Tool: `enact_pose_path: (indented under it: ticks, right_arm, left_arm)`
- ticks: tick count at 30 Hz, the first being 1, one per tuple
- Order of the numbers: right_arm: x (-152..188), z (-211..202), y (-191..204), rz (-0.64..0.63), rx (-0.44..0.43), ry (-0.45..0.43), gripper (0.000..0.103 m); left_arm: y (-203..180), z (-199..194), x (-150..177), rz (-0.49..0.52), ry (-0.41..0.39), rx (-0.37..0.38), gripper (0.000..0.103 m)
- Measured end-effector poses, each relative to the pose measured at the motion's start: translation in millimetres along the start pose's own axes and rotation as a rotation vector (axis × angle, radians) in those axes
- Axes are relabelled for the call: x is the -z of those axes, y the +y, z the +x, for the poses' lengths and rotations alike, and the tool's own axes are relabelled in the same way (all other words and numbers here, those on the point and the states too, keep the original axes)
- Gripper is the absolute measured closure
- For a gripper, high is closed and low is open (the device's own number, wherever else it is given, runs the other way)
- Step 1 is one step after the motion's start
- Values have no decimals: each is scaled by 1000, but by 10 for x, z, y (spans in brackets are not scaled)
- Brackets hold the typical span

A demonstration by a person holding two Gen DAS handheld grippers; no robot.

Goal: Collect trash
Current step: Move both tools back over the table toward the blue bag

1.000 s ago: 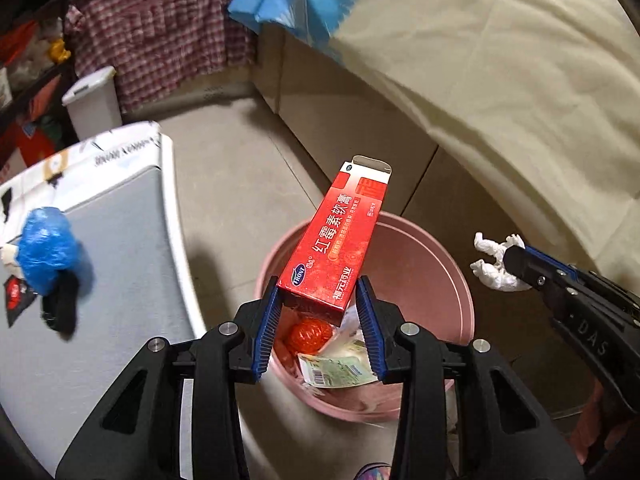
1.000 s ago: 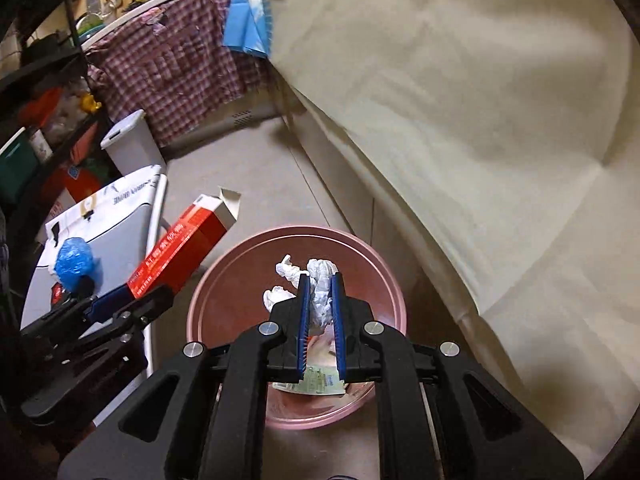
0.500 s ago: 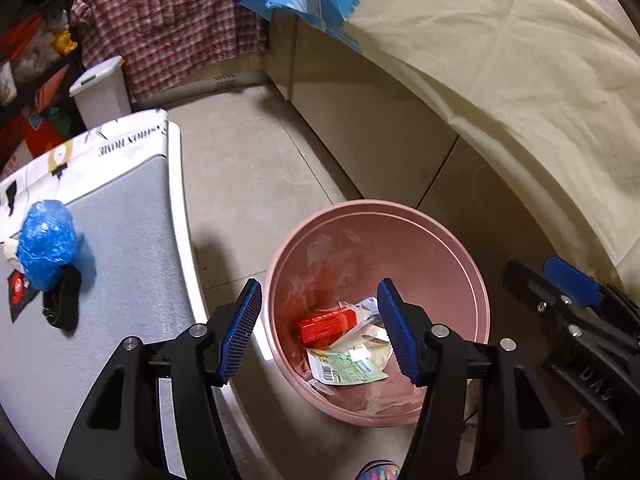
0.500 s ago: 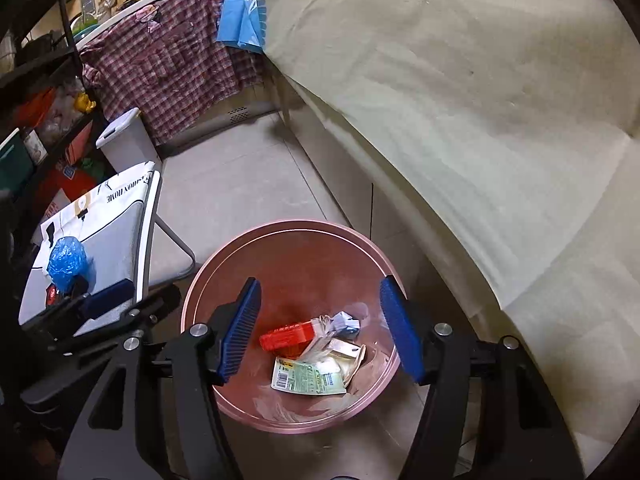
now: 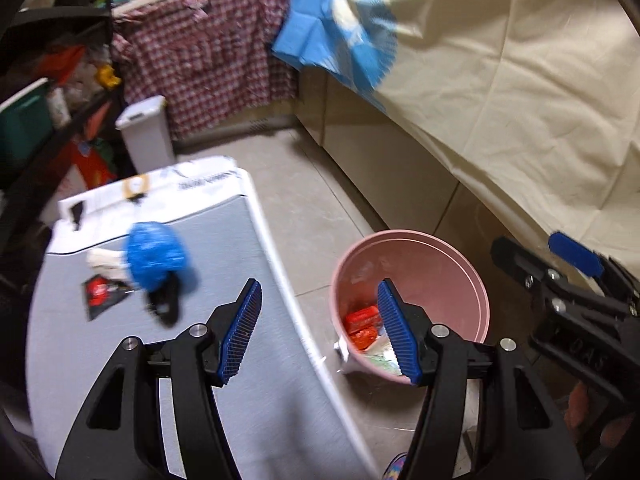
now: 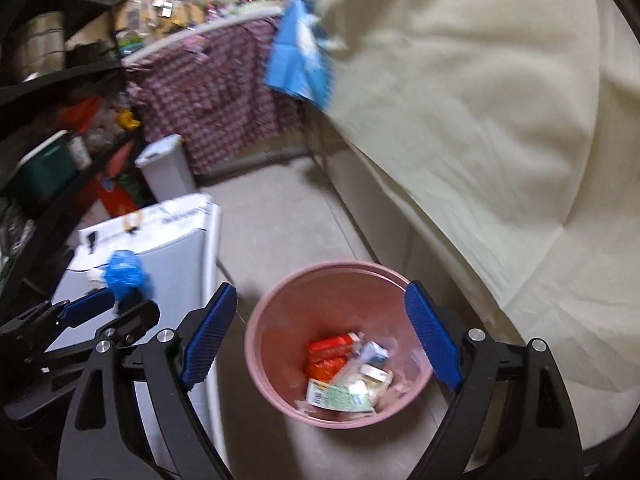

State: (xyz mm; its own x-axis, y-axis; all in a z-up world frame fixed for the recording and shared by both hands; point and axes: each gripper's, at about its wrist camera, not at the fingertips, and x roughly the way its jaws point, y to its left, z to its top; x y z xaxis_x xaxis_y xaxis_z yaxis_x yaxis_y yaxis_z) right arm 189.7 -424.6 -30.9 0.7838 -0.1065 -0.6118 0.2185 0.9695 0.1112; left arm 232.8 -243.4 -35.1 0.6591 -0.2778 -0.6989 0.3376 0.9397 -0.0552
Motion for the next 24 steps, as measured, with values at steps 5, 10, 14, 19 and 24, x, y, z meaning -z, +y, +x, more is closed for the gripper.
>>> enact_pose_path:
  ticks: [5, 10, 14, 19, 24]
  right_arm:
    - [-2, -474, 425, -69, -50, -106, 12]
    - [182, -893, 859, -81, -141, -156, 10]
    - [375, -1090, 1271, -114, -212, -160, 10]
    - [611, -1218, 1704, -143, -283, -158, 10]
    - [837, -1232, 2067, -179, -328, -110, 10]
  left_arm:
    - [480, -592, 175, -48, -70, -47, 40]
    - [998, -1093, 409, -122, -131, -113, 40]
    - [1328, -1373, 654, -150, -140, -145, 39]
    - [1641, -1647, 969, -166, -162, -228, 39]
    - [1922, -1848, 1238, -230, -199, -270, 38]
